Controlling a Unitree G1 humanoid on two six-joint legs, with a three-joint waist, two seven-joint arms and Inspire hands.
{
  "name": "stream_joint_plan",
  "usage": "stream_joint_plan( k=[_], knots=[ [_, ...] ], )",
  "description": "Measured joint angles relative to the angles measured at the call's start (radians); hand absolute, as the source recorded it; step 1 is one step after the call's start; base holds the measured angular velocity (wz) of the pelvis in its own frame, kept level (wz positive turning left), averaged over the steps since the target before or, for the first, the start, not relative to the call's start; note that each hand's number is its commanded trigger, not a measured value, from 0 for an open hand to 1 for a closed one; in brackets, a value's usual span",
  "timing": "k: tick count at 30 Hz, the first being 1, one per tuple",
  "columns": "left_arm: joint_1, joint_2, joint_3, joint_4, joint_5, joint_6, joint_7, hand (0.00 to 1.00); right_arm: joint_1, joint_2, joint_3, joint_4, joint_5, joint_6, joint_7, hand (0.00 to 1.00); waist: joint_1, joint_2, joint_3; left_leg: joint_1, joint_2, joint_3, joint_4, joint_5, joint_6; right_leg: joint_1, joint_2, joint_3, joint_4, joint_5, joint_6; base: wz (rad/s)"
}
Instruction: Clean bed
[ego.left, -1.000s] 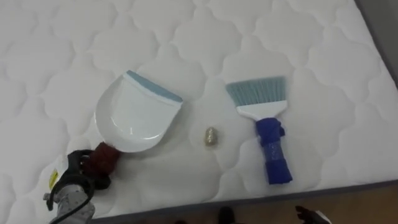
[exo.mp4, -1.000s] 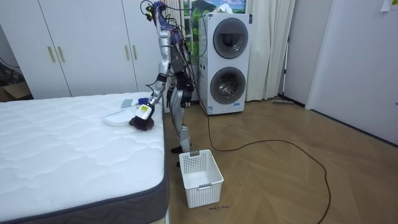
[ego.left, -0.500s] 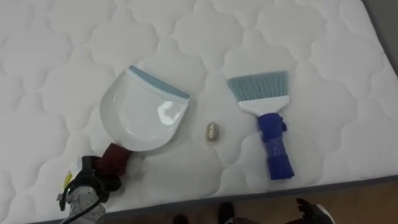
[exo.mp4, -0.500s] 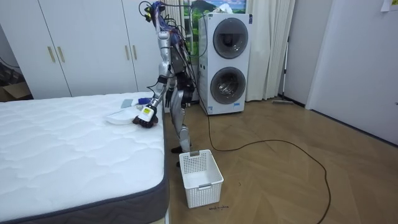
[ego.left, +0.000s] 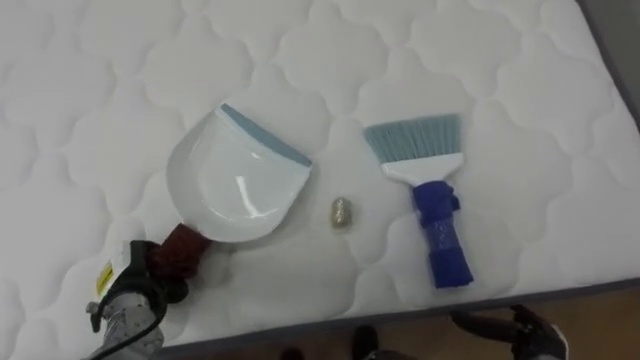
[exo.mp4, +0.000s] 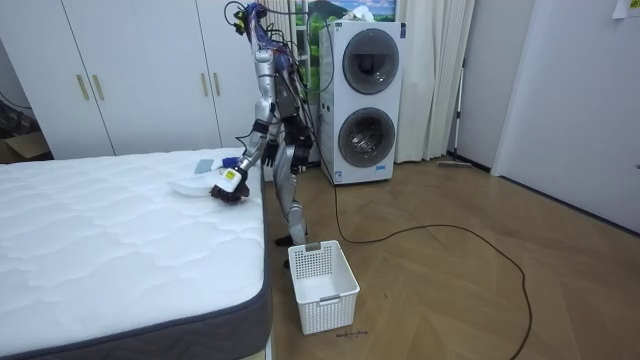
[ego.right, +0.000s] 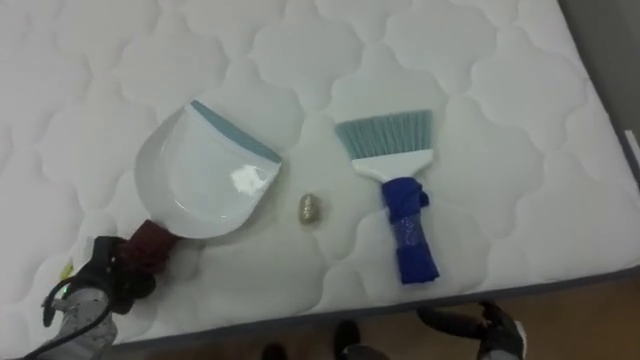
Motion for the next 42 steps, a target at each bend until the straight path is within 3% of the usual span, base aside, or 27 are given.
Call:
stream_joint_plan(
  k=[3,6,9,15,22,28,35,42],
  knots=[
    [0.042,0.032,0.001,-0.063,0.072,-0.01,0.006,1.0,0.002,-0.006,-0.079,-0.041,0.051,-0.017,-0.047,0.0,0.001,0.002,-0.0024,-0.001,0.001,0.009,0.001,-0.001,0.002,-0.007,0.004,0.011,-0.004,0.002,0.002,-0.09],
    [0.068,0.049,0.001,-0.093,0.124,-0.013,0.017,1.0,0.009,-0.013,-0.132,-0.076,0.102,-0.054,-0.098,0.0,-0.001,0.011,-0.0184,0.005,0.001,0.012,0.0,-0.002,0.002,-0.003,0.005,0.014,-0.004,0.004,0.003,-0.05],
    [0.114,0.06,0.002,-0.123,0.148,-0.014,0.034,1.0,0.025,-0.015,-0.163,-0.15,0.106,-0.065,-0.155,0.0,0.003,0.017,-0.0253,0.026,0.0,0.024,-0.011,-0.001,0.002,0.009,0.008,0.024,-0.005,0.004,0.004,-0.12],
    [0.175,0.064,0.002,-0.134,0.158,-0.024,0.034,1.0,0.019,-0.02,-0.165,-0.208,0.084,-0.105,-0.29,0.0,0.002,0.016,-0.0252,0.046,0.0,0.049,-0.025,-0.001,0.003,0.01,0.01,0.049,0.001,0.004,0.005,-0.11],
    [0.198,0.069,0.001,-0.137,0.168,-0.036,0.019,1.0,0.006,-0.07,-0.162,-0.291,-0.193,-0.138,-0.459,0.0,0.007,0.016,-0.0246,0.041,-0.001,0.06,-0.032,-0.002,0.005,-0.003,0.009,0.056,0.012,0.002,0.009,-0.05],
    [0.197,0.072,-0.001,-0.139,0.164,-0.039,-0.019,1.0,0.0,-0.08,-0.148,-0.403,-0.403,-0.181,-0.545,0.0,0.026,0.027,-0.0244,0.034,0.002,0.057,-0.024,-0.002,0.005,0.001,0.016,0.051,-0.004,0.006,0.007,0.0],
    [0.203,0.072,-0.011,-0.121,0.154,-0.038,-0.069,1.0,-0.027,-0.086,-0.035,-0.466,-0.46,-0.199,-0.549,0.0,0.053,0.038,-0.0235,0.034,0.005,0.057,-0.031,-0.003,0.005,-0.005,0.015,0.051,-0.001,0.005,0.007,0.0],
    [0.202,0.072,-0.013,-0.102,0.146,-0.038,-0.129,1.0,-0.026,-0.086,0.073,-0.498,-0.458,-0.199,-0.469,0.0,0.079,0.041,-0.0221,0.025,0.005,0.058,-0.032,-0.003,0.005,-0.012,0.014,0.051,-0.005,0.005,0.008,0.0]
  ],
)
